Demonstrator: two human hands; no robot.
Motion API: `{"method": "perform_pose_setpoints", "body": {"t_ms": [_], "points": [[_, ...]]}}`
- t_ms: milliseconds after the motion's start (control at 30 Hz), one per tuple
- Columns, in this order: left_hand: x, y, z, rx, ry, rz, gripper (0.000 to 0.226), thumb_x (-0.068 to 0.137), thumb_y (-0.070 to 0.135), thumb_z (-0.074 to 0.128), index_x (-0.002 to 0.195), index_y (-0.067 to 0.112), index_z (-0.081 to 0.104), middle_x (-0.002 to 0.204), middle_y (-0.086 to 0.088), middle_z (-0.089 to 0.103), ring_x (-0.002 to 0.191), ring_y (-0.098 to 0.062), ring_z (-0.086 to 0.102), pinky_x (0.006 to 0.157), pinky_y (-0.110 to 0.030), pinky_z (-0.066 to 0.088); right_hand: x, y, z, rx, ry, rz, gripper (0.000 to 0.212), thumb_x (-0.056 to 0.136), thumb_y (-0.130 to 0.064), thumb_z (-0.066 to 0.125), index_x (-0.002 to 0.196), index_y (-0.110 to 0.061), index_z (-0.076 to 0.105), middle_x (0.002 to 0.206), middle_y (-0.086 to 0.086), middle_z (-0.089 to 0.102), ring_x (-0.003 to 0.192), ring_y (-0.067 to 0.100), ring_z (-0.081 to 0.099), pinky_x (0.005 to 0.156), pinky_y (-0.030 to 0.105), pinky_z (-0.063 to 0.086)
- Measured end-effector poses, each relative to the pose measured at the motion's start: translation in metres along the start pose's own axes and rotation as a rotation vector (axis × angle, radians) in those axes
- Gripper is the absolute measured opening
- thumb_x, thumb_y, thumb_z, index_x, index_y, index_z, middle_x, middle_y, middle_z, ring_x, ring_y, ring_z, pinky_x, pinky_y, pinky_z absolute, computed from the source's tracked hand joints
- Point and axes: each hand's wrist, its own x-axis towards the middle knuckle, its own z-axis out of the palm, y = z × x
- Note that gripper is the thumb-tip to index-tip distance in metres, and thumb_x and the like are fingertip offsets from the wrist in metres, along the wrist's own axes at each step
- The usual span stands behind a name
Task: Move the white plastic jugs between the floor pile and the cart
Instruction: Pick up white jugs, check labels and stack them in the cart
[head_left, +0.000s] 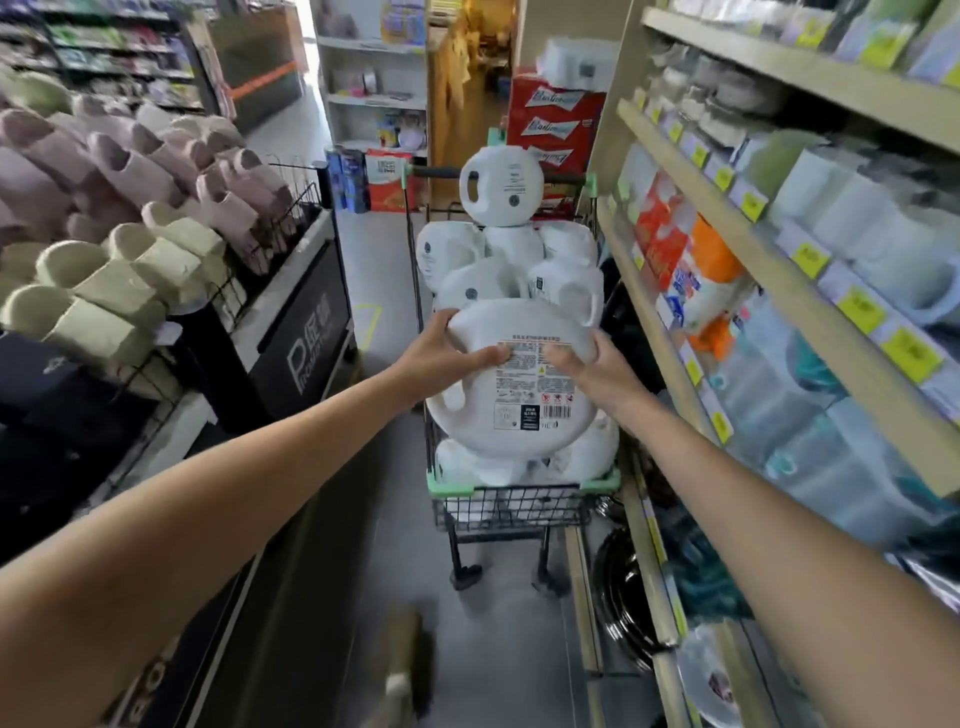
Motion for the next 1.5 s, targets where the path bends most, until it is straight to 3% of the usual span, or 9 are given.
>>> {"method": "perform_pose_setpoints", "body": {"t_ms": [367,500,733,933,1000,1100,1233,1367,1500], "points": [[0.236,0.003,-0.053,-0.022,-0.004,0.191,0.079,0.069,0.04,0.083,0.132,0.022,0.039,0.112,0.007,0.057,0.107,-0.012,0.058,0.088,-0.027,0.05,0.21,-0.05,0.004,0.062,0.137,-0.009,0.1,0.046,-0.058,0.078,0.134,-0.021,0.046,0.123,0.0,0.061,0.104,0.014,0.063,0.077,0.028,0.056],[0.311,0.011,-0.066,0.022,0.011,0.255,0.073,0.072,0.036,0.081,0.131,0.024,0.04,0.116,0.006,0.056,0.105,-0.009,0.056,0.075,-0.01,0.043,0.274,-0.064,0.003,0.08,0.194,-0.047,0.097,0.046,-0.056,0.076,0.131,-0.021,0.047,0.117,-0.002,0.063,0.097,0.007,0.065,0.067,0.02,0.055],[0.409,0.007,-0.066,0.024,0.064,0.311,0.081,0.067,0.041,0.083,0.133,0.029,0.039,0.127,-0.001,0.051,0.114,-0.016,0.052,0.092,-0.029,0.046,0.371,-0.064,-0.008,0.028,0.259,-0.071,0.087,0.05,-0.056,0.079,0.127,-0.033,0.045,0.122,-0.005,0.059,0.11,0.013,0.061,0.093,0.045,0.053],[0.456,-0.005,-0.059,0.052,0.092,0.366,0.078,0.066,0.04,0.084,0.131,0.028,0.041,0.127,0.001,0.05,0.118,-0.017,0.048,0.095,-0.029,0.043,0.419,-0.043,-0.016,-0.002,0.238,-0.077,0.081,0.052,-0.056,0.081,0.124,-0.04,0.048,0.122,-0.004,0.061,0.112,0.017,0.061,0.092,0.051,0.053],[0.465,-0.013,-0.057,0.085,0.095,0.359,0.083,0.065,0.042,0.085,0.133,0.025,0.04,0.13,0.001,0.047,0.121,-0.017,0.045,0.1,-0.033,0.042,0.425,-0.041,-0.014,-0.025,0.212,-0.049,0.075,0.051,-0.057,0.077,0.118,-0.043,0.048,0.117,-0.008,0.06,0.11,0.015,0.06,0.092,0.047,0.053],[0.47,-0.025,-0.054,0.162,0.093,0.353,0.092,0.064,0.044,0.084,0.139,0.023,0.035,0.136,-0.001,0.041,0.126,-0.018,0.038,0.109,-0.039,0.035,0.429,-0.035,-0.009,-0.057,0.18,-0.017,0.099,0.046,-0.061,0.072,0.133,-0.023,0.044,0.116,-0.011,0.056,0.111,0.012,0.057,0.089,0.034,0.053],[0.479,-0.026,-0.051,0.134,0.087,0.289,0.095,0.069,0.045,0.081,0.145,0.025,0.028,0.142,-0.002,0.034,0.13,-0.019,0.034,0.112,-0.039,0.031,0.438,-0.027,-0.005,-0.02,0.196,-0.012,0.099,0.056,-0.055,0.073,0.141,-0.016,0.039,0.111,-0.016,0.048,0.093,-0.008,0.048,0.061,-0.001,0.04],[0.491,-0.026,-0.053,0.09,0.07,0.186,0.097,0.072,0.05,0.077,0.148,0.025,0.023,0.147,-0.002,0.03,0.133,-0.021,0.033,0.112,-0.047,0.032,0.45,-0.019,-0.003,-0.026,0.216,0.055,0.077,0.083,-0.033,0.073,0.147,-0.022,0.032,0.131,-0.001,0.05,0.106,0.005,0.055,0.06,0.005,0.043],[0.49,-0.03,-0.055,0.089,0.064,0.164,0.097,0.074,0.053,0.074,0.15,0.026,0.018,0.15,-0.002,0.026,0.136,-0.022,0.03,0.113,-0.046,0.03,0.451,-0.016,0.001,0.008,0.222,0.099,0.074,0.089,-0.028,0.067,0.149,-0.022,0.025,0.125,-0.004,0.048,0.087,-0.006,0.048,0.055,0.005,0.044]]}}
